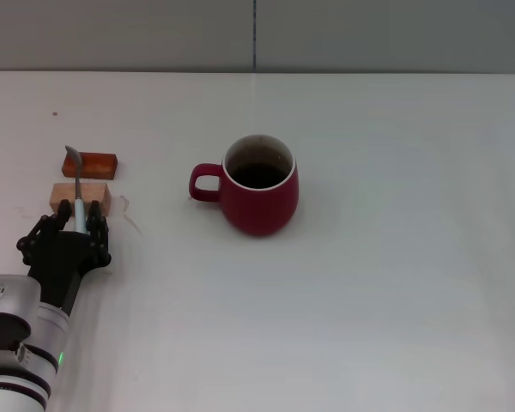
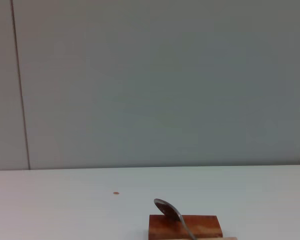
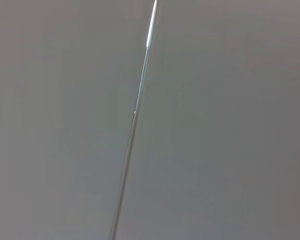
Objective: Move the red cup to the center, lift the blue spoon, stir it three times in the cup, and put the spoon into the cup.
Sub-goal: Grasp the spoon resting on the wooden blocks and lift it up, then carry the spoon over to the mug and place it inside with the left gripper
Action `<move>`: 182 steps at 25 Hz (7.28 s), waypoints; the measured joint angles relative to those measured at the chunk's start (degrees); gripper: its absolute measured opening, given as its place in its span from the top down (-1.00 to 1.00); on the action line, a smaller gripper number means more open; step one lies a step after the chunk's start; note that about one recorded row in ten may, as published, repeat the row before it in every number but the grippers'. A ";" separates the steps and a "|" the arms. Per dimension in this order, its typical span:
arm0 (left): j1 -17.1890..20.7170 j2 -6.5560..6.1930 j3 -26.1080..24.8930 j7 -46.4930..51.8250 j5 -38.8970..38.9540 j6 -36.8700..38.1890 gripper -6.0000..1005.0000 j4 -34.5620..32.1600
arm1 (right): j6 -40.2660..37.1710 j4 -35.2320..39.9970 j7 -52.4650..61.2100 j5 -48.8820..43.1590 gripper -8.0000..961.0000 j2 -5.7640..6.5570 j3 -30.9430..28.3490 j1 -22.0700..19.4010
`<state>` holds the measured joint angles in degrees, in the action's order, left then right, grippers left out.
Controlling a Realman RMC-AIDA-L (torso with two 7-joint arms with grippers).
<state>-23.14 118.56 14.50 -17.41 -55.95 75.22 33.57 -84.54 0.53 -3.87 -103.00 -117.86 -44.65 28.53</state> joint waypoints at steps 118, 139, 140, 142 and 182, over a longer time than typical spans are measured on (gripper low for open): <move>-6.98 -7.23 22.66 110.74 -39.50 30.02 0.72 -93.91 | -0.19 -2.37 -0.09 0.35 -0.42 -1.14 -1.41 -5.32; -15.39 -0.85 34.76 115.22 -70.10 29.59 0.72 -120.70 | -0.18 -2.48 -0.09 0.34 -0.42 -1.23 -1.40 -6.22; -15.88 -0.80 36.68 115.50 -71.75 29.46 0.72 -121.75 | -0.18 -2.59 -0.09 0.34 -0.42 -1.23 -1.41 -6.32; -16.45 -0.68 40.55 115.73 -74.63 28.99 0.72 -124.15 | -0.04 -2.95 -0.09 0.34 -0.42 -1.23 -1.40 -6.50; -21.01 0.09 64.13 118.74 -94.89 18.14 0.72 -118.68 | -0.19 -3.68 -0.55 0.35 -0.43 -1.32 -1.40 -7.35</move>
<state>-44.15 118.65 78.63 101.33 -150.84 93.36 -85.11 -84.73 -3.16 -4.42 -102.65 -119.18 -46.05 21.18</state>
